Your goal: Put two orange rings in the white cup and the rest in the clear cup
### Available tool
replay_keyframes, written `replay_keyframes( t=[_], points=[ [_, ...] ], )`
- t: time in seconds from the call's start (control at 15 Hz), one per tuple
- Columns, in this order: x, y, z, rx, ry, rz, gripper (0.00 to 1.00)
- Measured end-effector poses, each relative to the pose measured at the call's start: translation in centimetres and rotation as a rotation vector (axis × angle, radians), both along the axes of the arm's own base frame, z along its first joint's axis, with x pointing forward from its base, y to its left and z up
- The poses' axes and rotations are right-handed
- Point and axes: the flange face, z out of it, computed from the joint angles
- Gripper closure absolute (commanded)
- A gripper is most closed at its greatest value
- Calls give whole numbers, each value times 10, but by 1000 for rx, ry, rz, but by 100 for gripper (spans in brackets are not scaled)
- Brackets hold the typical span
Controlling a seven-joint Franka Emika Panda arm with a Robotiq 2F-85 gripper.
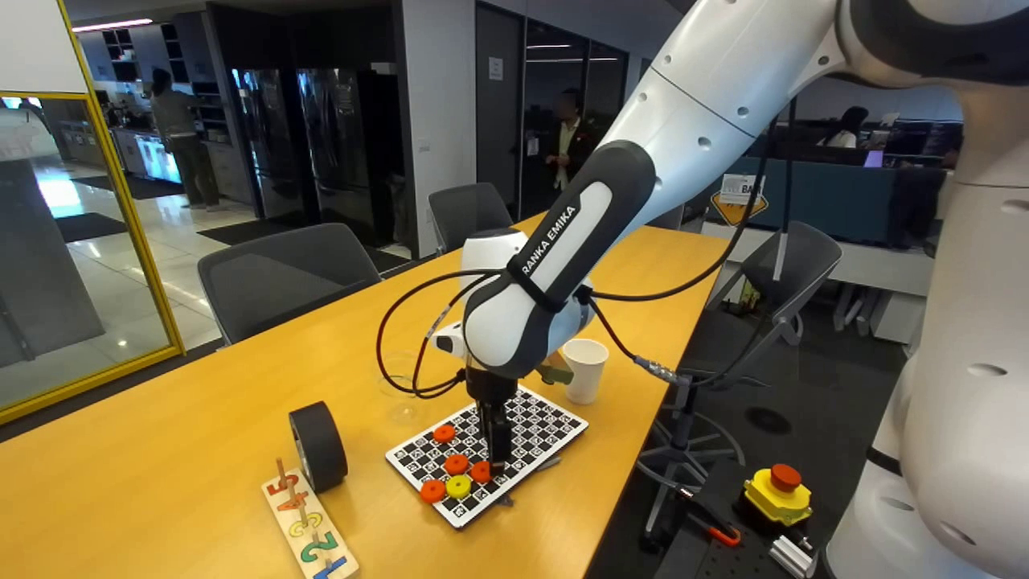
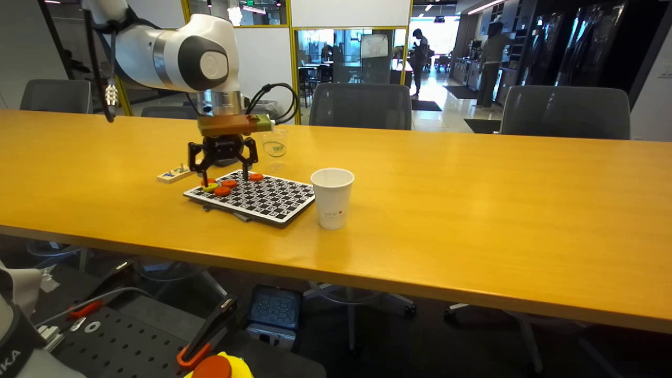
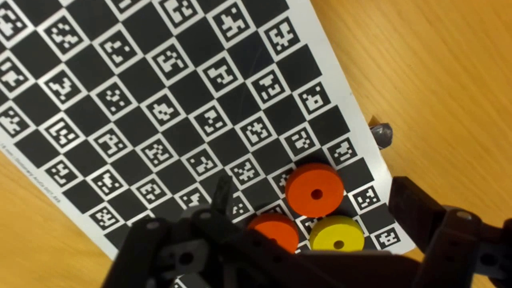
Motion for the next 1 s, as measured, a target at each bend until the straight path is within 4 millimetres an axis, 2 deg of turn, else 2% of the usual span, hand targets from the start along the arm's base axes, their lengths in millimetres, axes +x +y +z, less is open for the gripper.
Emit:
replay_keyframes(
  t=[0.33, 1.0],
  points=[
    [-10, 9, -7, 1, -2, -18, 0],
    [-9, 11, -17, 0, 19, -57, 0]
  ],
)
